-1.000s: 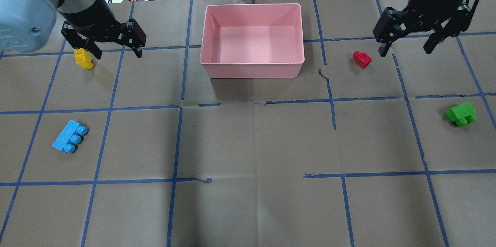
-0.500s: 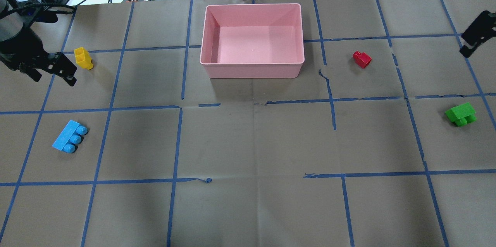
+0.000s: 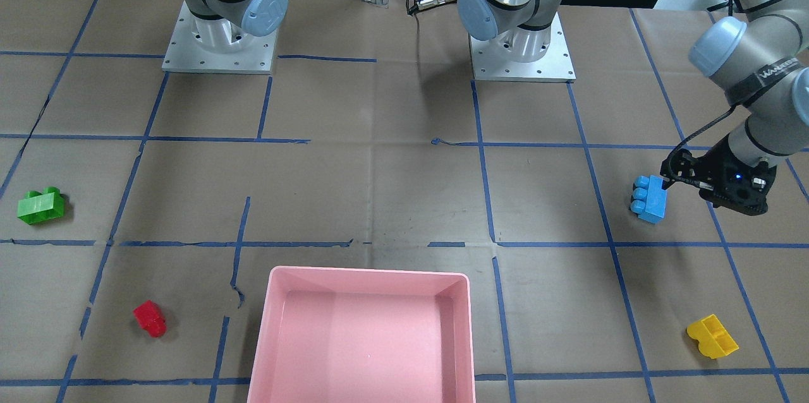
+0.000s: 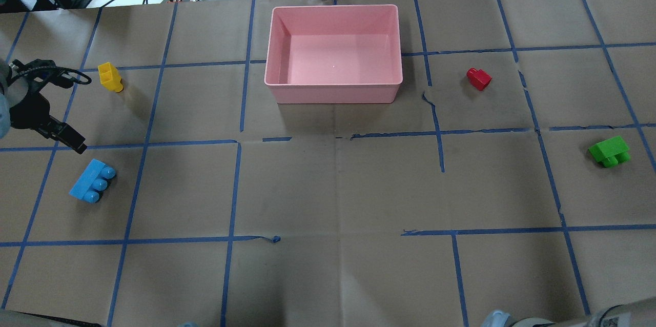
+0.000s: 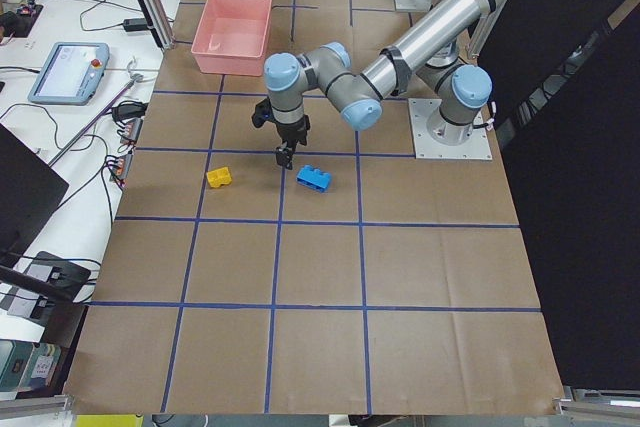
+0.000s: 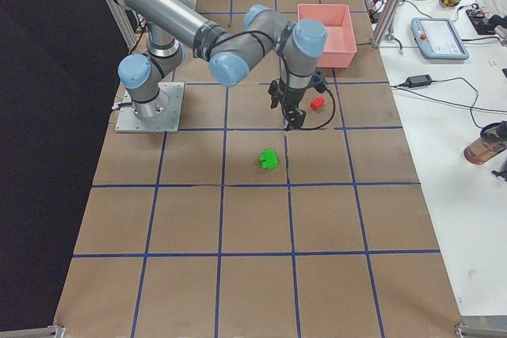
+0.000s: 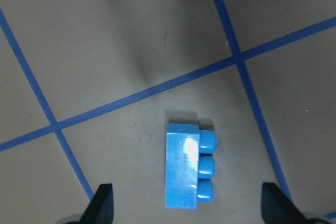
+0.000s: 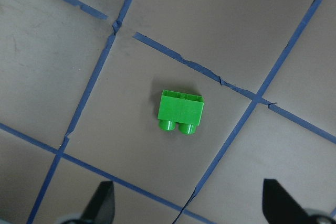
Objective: Put all blocks into box
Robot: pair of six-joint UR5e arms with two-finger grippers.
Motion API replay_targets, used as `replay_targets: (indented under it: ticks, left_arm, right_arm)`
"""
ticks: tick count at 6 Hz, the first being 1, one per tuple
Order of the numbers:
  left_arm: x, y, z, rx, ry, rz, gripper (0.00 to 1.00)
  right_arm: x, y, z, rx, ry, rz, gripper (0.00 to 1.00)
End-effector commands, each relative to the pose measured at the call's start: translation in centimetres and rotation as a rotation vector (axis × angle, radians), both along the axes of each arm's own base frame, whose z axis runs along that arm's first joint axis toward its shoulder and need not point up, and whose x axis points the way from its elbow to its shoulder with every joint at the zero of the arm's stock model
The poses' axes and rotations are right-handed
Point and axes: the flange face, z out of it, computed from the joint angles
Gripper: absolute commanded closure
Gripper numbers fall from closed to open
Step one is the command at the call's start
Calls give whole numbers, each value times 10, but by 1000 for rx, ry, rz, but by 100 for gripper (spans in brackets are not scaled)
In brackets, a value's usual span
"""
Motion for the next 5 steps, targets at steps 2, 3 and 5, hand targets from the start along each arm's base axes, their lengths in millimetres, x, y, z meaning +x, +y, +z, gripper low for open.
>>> replay_targets:
  ticks: [2, 3, 5]
  left_arm:
    - [3, 29, -97, 39, 30, -24, 1]
    - [6, 29, -101, 47, 21, -20, 1]
    - [1, 28, -96, 44, 10, -14, 67]
  right_arm:
    - [-16, 1, -155, -10, 2, -34, 1]
    - [-19, 7, -185, 25, -20, -86, 1]
    - [-17, 12, -197, 48, -24, -165, 1]
